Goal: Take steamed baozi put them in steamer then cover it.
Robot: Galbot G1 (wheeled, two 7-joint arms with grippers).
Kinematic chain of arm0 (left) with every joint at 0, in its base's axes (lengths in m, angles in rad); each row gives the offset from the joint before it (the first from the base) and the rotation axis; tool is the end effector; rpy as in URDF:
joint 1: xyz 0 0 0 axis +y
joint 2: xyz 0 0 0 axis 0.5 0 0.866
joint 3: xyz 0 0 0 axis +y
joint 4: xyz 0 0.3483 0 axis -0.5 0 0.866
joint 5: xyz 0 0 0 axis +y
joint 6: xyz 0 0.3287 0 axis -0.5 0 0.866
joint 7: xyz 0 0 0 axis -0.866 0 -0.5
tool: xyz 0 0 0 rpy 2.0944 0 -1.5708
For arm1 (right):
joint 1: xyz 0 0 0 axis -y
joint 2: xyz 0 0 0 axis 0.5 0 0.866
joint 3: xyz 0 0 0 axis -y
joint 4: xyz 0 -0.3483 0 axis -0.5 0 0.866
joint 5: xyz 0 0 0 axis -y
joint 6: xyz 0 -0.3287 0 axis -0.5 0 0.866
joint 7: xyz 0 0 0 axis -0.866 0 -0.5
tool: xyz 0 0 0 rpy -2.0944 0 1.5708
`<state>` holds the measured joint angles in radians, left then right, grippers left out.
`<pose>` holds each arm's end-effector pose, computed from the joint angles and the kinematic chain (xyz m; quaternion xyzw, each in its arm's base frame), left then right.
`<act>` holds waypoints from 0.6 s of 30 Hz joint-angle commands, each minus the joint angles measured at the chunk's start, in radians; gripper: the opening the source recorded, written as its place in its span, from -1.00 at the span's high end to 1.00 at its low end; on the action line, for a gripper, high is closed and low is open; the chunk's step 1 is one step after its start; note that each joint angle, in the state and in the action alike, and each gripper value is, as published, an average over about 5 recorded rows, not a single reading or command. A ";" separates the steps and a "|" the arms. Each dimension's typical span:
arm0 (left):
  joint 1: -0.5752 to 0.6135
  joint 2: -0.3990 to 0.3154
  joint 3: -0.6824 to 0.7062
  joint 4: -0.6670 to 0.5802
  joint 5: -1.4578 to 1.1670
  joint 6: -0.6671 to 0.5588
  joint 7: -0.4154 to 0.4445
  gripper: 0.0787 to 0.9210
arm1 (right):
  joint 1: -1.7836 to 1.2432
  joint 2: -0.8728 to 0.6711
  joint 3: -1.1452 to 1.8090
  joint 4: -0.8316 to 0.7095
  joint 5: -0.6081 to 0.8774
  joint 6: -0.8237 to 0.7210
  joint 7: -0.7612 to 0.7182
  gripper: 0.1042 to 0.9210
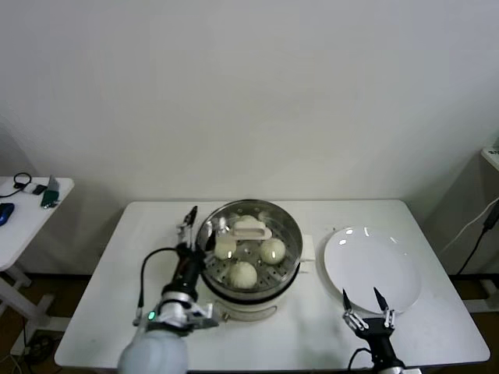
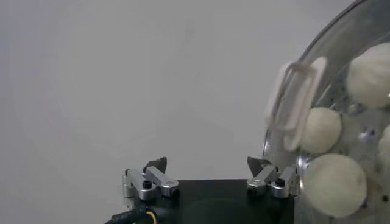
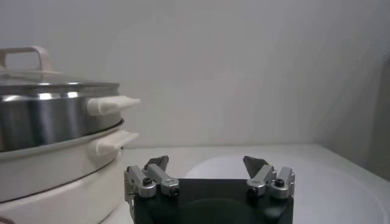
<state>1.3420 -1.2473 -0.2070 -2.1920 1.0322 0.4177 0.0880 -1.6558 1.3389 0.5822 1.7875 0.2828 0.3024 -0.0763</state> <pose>0.1921 -0.0290 -0.2415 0.0386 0.8307 0.5549 0.0237 0.1109 -0.0821 -0.4013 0.0278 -0.9986 -0.0211 0.0401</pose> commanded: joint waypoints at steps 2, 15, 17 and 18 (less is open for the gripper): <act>0.117 0.086 -0.534 -0.024 -0.803 -0.143 -0.038 -0.77 | 0.005 -0.023 -0.021 0.073 0.019 -0.039 0.073 -0.76; 0.179 0.074 -0.632 0.302 -1.329 -0.437 -0.020 -0.77 | -0.015 -0.010 -0.047 0.132 0.016 -0.065 0.113 -0.76; 0.190 0.064 -0.620 0.335 -1.358 -0.459 -0.018 -0.77 | -0.017 -0.005 -0.046 0.128 0.007 -0.055 0.112 -0.76; 0.196 0.058 -0.612 0.350 -1.366 -0.471 -0.018 -0.77 | -0.018 -0.002 -0.046 0.125 0.002 -0.049 0.111 -0.76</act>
<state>1.4800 -1.1849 -0.7046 -2.0632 0.0971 0.1827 0.0626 -1.6658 1.3283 0.5431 1.8878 0.3011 0.2529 0.0127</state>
